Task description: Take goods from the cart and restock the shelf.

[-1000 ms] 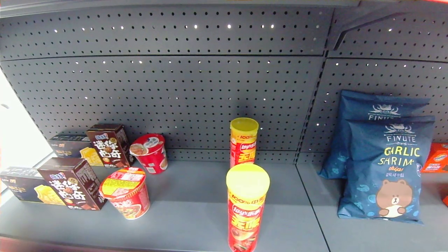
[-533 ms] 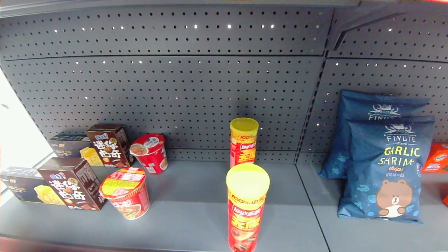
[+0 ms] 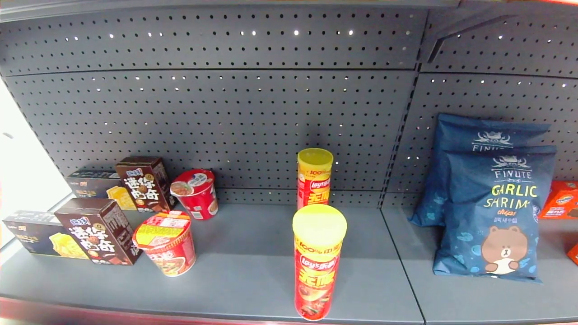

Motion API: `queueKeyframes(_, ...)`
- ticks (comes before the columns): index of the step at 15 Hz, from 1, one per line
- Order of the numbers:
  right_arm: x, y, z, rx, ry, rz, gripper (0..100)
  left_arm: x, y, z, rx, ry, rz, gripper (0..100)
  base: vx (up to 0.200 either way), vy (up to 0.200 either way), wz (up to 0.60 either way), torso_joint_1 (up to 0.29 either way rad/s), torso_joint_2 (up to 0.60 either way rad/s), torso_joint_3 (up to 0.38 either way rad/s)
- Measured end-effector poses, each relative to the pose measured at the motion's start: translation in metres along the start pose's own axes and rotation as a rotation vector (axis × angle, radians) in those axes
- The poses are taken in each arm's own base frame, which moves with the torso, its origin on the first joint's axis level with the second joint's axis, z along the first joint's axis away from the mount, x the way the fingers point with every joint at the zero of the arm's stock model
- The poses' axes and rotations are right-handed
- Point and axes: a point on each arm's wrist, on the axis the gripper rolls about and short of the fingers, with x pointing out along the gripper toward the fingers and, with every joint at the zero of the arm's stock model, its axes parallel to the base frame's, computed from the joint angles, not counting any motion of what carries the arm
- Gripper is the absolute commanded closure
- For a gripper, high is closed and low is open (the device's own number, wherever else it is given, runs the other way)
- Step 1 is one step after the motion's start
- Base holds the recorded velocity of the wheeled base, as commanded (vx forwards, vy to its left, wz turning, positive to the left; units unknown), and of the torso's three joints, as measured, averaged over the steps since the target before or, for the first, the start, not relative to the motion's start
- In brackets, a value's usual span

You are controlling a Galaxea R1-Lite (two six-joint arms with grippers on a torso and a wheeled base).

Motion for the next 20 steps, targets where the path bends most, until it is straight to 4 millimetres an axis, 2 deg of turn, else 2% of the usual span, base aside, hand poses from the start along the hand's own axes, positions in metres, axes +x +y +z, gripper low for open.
queueKeyframes(4, 0.0000, 0.0001, 0.0000, 0.001, 0.000, 0.006, 0, 0.0001, 0.0000, 0.0001, -0.017, 0.001, -0.001, 0, -0.050, 0.000, 0.00, 0.004, 0.00, 0.002)
queueKeyframes(6, 0.0000, 0.0006, 0.0001, 0.001, -0.001, 0.029, 0, 0.0001, 0.0000, 0.0002, -0.018, 0.000, -0.001, 0, 0.000, 0.000, -0.60, 0.000, 0.00, 0.002)
queueKeyframes(16, 0.0001, 0.0012, 0.0001, 0.001, 0.000, 0.051, 0, 0.0002, 0.0001, 0.0002, -0.031, 0.001, 0.002, 0, 0.000, 0.000, 0.00, 0.000, 0.00, 0.000)
queueKeyframes(18, 0.0001, 0.0011, 0.0001, 0.001, 0.001, 0.051, 0, 0.0002, 0.0001, 0.0002, -0.033, 0.000, 0.005, 0, 0.000, 0.200, 0.00, 0.007, 0.00, 0.002)
queueKeyframes(20, 0.0001, 0.0011, 0.0001, 0.000, 0.001, 0.051, 0, 0.0002, 0.0001, 0.0002, -0.027, 0.001, 0.002, 0, 0.000, 0.000, 0.00, 0.000, 0.00, 0.000)
